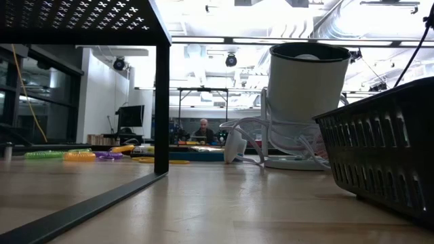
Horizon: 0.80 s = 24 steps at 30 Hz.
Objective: Pick & Place Office Desk Supplies
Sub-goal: Put the black rubberband into the gray bin
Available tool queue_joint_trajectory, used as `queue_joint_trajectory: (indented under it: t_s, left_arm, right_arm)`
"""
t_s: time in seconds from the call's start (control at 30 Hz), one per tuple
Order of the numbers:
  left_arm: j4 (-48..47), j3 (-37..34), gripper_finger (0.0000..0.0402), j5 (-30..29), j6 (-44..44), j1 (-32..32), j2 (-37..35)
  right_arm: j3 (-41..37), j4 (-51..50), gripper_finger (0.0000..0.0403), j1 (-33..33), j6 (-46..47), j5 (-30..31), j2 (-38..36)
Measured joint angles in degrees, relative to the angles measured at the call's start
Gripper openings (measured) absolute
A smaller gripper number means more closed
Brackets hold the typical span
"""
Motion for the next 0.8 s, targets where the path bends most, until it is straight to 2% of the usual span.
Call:
queue_joint_trajectory:
  t_s: [0.53,0.63,0.8]
  left_arm:
    - [0.0,0.0,0.007,0.0,0.0,0.0,0.0]
    - [0.0,0.0,0.007,0.0,0.0,0.0,0.0]
    - [0.0,0.0,0.007,0.0,0.0,0.0,0.0]
  right_arm:
    - [0.0,-0.1,0.0003,0.0,1.9,-1.6,0.0]
    - [0.0,-0.1,0.0017,0.0,2.0,-1.4,0.0]
    - [0.0,0.0,0.0063,0.0,2.1,-0.4,0.0]
